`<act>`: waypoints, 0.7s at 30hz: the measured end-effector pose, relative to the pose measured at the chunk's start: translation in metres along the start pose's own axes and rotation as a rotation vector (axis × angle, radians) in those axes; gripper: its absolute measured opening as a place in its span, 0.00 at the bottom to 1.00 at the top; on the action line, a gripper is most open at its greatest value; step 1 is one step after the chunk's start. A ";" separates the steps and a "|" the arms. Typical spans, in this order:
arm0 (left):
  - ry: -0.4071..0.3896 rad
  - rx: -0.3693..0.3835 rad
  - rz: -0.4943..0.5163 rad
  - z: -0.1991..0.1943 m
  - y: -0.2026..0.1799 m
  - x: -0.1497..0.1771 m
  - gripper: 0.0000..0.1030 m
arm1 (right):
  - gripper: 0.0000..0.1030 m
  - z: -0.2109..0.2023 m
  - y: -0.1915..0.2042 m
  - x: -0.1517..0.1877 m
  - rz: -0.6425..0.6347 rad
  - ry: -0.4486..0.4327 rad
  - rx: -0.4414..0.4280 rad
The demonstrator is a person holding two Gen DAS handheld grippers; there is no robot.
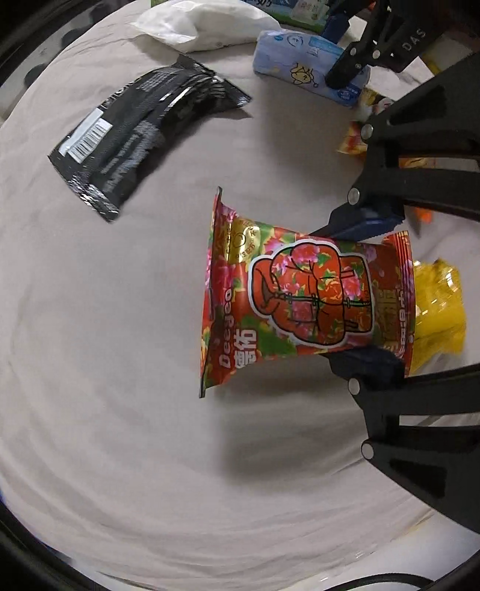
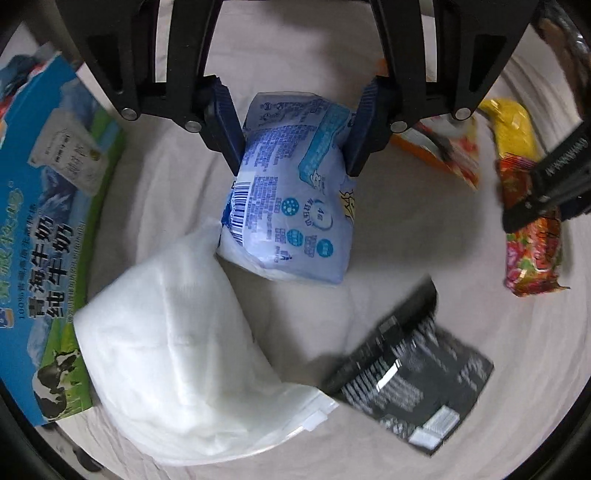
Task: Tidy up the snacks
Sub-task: 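Grasp the red Deeyeo bag with left tool while right tool grasps blue milk bag, then carry the red bag with left tool while right tool carries milk bag to box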
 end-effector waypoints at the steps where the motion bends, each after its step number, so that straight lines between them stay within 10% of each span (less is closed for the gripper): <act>1: 0.005 0.000 -0.005 0.000 0.001 0.004 0.44 | 0.55 0.007 0.002 0.004 -0.011 0.008 0.007; 21: -0.061 -0.017 -0.024 -0.005 0.010 -0.008 0.44 | 0.55 0.045 0.017 0.042 0.066 -0.043 0.000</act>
Point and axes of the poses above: each gripper's, at about its wrist camera, not at the fingertips, and z roughly the way its jaws point, y to its left, x to its underside, the point moved 1 cm from there along z, roughly the way its jaws point, and after that the axes turned 3 degrees about -z, right-handed, at the moved point
